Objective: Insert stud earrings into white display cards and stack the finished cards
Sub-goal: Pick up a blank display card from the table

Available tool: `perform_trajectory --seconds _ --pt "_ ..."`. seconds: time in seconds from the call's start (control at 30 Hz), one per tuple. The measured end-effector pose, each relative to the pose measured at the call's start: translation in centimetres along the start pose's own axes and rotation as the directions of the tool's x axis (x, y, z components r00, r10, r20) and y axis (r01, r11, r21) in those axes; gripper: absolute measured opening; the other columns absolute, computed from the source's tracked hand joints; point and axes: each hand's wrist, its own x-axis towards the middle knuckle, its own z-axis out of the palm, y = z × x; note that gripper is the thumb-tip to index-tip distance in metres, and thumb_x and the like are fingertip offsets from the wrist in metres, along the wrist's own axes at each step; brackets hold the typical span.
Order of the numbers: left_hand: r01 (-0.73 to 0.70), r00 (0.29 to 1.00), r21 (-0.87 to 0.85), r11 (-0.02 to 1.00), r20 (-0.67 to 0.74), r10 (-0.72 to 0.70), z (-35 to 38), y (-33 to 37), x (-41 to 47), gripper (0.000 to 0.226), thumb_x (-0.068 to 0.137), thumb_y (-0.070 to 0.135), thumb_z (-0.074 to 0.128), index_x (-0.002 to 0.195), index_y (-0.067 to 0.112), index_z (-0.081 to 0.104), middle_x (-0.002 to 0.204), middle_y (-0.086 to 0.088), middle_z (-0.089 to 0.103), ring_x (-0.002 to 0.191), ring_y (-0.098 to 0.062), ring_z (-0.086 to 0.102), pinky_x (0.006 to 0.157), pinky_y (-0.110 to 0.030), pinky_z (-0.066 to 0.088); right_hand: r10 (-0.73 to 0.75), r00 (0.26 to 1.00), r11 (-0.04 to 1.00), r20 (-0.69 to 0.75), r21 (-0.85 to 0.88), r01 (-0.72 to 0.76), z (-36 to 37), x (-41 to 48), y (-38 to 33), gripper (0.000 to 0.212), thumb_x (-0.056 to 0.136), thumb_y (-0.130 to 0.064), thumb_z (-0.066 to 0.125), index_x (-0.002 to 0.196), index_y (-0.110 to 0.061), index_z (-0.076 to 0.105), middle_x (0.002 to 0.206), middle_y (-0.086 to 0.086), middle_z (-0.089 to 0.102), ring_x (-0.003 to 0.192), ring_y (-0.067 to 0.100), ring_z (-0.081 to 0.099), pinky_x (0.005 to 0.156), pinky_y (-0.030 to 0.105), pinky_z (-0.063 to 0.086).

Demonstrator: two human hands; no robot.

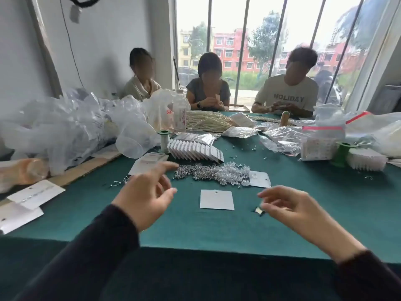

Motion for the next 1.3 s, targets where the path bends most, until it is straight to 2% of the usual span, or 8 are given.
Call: perform_trajectory --seconds 0.13,0.33,0.47,0.63,0.8,0.9,1.07,1.3 --pt "-0.021 0.999 0.235 0.972 -0.039 0.031 4.8 -2.5 7.2 0.042 0.084 0.02 0.062 0.124 0.014 0.054 0.095 -0.002 0.065 0.09 -0.02 0.058 0.084 -0.023 0.042 0.109 0.938 0.859 0.329 -0.506 0.077 3.2 7.5 2.3 0.035 0.075 -0.039 0.07 0.107 -0.03 0.059 0.093 -0.012 0.058 0.083 0.01 0.058 0.073 0.019 0.047" --pt "-0.085 0.993 0.423 0.902 0.11 0.043 12.3 -7.5 13.7 0.042 0.087 0.043 0.052 0.121 0.02 0.054 0.111 0.001 0.057 0.104 -0.016 0.048 0.093 -0.031 0.038 0.232 0.848 0.744 0.476 -0.648 0.159 5.2 14.9 6.3 0.057 0.061 -0.062 0.071 0.101 -0.03 0.048 0.097 -0.011 0.044 0.088 0.011 0.045 0.07 0.024 0.036" --pt "-0.125 0.986 0.404 0.906 0.148 0.07 15.8 -9.2 15.3 0.036 0.086 0.046 0.049 0.111 0.023 0.059 0.109 0.005 0.053 0.103 -0.014 0.044 0.091 -0.028 0.035 0.158 0.862 0.801 0.481 -0.574 0.173 5.1 15.3 8.0 0.051 0.053 -0.071 0.067 0.079 -0.041 0.035 0.082 -0.021 0.041 0.077 0.002 0.042 0.065 0.017 0.035" --pt "-0.13 0.99 0.184 0.974 -0.023 0.137 16.5 -9.8 15.9 0.011 0.074 0.024 0.074 0.074 0.014 0.07 0.076 0.004 0.058 0.077 -0.014 0.051 0.073 -0.028 0.046 0.162 0.9 0.908 0.404 -0.418 0.024 4.5 14.6 8.7 0.049 0.053 -0.062 0.068 0.09 -0.047 0.041 0.085 -0.036 0.051 0.069 -0.009 0.048 0.058 0.007 0.037" --pt "-0.058 0.988 0.063 0.996 -0.136 0.067 15.8 -9.9 16.4 0.014 0.075 0.021 0.074 0.068 0.01 0.071 0.063 -0.001 0.061 0.065 -0.017 0.053 0.063 -0.027 0.041 0.19 0.9 0.98 0.393 -0.125 -0.152 4.1 15.0 9.3 0.034 0.069 -0.037 0.076 0.09 -0.04 0.05 0.08 -0.022 0.062 0.059 -0.002 0.05 0.056 0.01 0.04" --pt "-0.071 0.979 0.085 0.994 -0.187 0.086 15.5 -9.3 16.2 0.024 0.084 0.02 0.064 0.064 0.007 0.064 0.06 -0.001 0.057 0.061 -0.018 0.05 0.062 -0.025 0.036 0.228 0.923 0.954 0.308 0.12 -0.276 3.8 15.0 9.5 0.024 0.078 -0.016 0.07 0.094 -0.021 0.054 0.068 -0.001 0.067 0.05 0.01 0.055 0.046 0.02 0.045" --pt "-0.164 0.977 -0.04 0.986 -0.143 0.157 15.2 -8.5 15.1 0.013 0.081 0.016 0.066 0.07 0.009 0.064 0.065 0.011 0.05 0.06 0.002 0.042 0.061 -0.007 0.034 0.362 0.92 0.805 0.15 0.447 -0.39 4.0 15.4 9.9 0.029 0.075 -0.01 0.067 0.101 -0.006 0.055 0.06 0.009 0.061 0.044 0.018 0.05 0.038 0.024 0.042" --pt "-0.208 0.96 -0.135 0.969 -0.217 0.176 15.3 -7.6 14.7 0.017 0.077 0.022 0.065 0.072 0.008 0.073 0.066 0.005 0.061 0.061 0.007 0.048 0.06 -0.004 0.035 0.364 0.92 0.758 0.146 0.528 -0.383 4.0 15.3 9.6 0.025 0.076 -0.009 0.067 0.098 -0.008 0.054 0.06 0.01 0.062 0.04 0.017 0.049 0.037 0.023 0.041"
